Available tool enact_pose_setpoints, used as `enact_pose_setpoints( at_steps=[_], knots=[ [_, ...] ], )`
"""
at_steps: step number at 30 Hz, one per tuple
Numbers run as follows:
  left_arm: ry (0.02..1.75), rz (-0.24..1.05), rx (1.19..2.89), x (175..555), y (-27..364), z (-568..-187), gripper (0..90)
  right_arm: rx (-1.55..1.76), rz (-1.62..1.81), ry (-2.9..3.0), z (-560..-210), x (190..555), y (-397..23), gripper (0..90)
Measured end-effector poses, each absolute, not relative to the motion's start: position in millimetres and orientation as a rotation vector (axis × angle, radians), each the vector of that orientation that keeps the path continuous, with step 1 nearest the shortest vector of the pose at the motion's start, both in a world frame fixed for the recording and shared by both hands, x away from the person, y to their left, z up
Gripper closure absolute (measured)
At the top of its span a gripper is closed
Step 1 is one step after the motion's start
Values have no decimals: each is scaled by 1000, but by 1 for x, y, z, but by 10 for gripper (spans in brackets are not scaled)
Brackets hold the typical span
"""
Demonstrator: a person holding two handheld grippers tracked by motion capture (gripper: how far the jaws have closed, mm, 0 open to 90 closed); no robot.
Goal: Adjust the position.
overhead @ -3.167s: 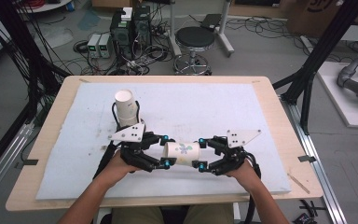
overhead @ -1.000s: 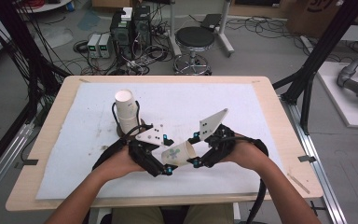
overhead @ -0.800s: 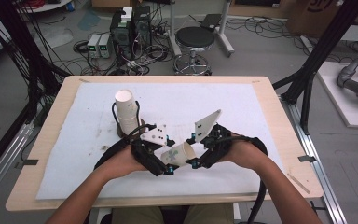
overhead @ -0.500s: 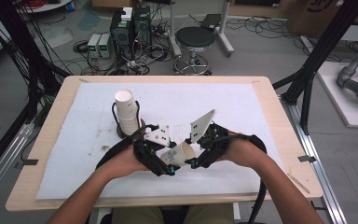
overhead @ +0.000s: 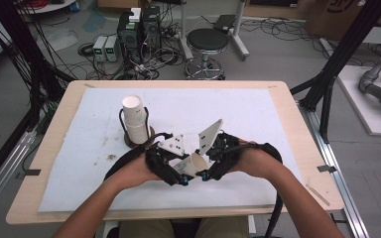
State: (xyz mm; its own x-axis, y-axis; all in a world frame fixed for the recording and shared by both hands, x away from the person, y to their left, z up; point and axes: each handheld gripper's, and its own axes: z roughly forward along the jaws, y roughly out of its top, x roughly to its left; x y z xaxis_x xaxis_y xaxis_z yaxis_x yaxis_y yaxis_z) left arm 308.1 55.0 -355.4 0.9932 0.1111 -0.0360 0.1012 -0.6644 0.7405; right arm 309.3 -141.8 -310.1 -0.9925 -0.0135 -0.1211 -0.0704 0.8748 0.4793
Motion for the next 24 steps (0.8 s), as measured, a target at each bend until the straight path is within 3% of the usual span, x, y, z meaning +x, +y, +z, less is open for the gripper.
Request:
enact_pose_setpoints(
  at_steps=[15, 24],
  knots=[
    [150, -9, 2274, 308, 55, -361, 376, -55, 827, 2945, -312, 312, -141, 347],
    [225, 23, 2206, 311, 66, -370, 366, 101, 1033, 2886, -312, 317, -155, 262]
  ],
)
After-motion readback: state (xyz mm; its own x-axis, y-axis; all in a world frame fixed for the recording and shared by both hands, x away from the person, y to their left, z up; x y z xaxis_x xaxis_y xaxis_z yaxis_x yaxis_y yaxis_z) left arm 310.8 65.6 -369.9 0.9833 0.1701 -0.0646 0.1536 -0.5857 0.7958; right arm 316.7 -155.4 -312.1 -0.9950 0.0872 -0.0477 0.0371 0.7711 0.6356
